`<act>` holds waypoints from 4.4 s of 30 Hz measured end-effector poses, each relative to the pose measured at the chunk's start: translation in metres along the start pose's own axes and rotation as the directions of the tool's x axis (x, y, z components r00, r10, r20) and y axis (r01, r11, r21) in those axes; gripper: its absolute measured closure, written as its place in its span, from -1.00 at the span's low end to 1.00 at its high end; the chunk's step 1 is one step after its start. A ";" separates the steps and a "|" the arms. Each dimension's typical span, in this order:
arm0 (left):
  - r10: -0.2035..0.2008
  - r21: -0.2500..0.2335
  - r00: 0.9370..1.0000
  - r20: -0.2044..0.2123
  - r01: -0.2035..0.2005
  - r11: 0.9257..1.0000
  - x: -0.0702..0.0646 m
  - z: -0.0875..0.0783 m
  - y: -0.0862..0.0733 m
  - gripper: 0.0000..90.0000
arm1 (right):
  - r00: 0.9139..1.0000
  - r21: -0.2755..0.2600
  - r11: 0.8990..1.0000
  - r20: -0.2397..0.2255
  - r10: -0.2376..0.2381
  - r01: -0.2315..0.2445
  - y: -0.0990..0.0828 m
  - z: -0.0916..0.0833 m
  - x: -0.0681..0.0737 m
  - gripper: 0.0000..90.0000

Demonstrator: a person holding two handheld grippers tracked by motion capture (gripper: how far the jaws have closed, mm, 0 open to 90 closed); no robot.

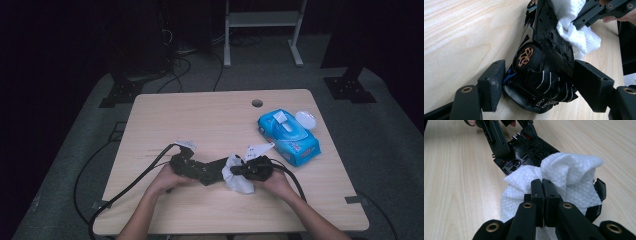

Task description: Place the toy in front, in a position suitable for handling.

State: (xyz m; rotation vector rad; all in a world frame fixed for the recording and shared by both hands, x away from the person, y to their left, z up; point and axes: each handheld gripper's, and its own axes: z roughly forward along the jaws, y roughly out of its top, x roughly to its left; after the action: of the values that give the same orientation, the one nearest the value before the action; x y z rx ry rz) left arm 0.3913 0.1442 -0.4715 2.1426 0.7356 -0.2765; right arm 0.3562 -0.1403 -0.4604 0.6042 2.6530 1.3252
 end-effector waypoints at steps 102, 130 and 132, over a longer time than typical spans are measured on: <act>0.458 -0.032 0.855 -0.246 -0.479 0.877 -0.038 0.005 -0.016 0.29 | 0.995 -0.049 0.998 0.094 -0.042 0.047 0.035 -0.016 0.006 0.96; 0.459 -0.035 0.857 -0.235 -0.479 0.877 -0.035 0.005 -0.014 0.30 | 0.996 -0.163 0.986 0.088 -0.016 0.031 0.045 -0.052 0.009 0.96; 0.458 -0.040 0.857 -0.236 -0.480 0.877 -0.034 0.005 -0.014 0.30 | 0.997 -0.142 0.989 0.070 -0.032 0.042 0.049 -0.036 0.014 0.96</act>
State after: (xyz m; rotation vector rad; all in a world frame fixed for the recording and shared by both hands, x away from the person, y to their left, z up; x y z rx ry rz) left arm 0.3557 0.1330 -0.4692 2.2006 0.3117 0.2580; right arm 0.3484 -0.1348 -0.3988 0.5673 2.4777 1.4433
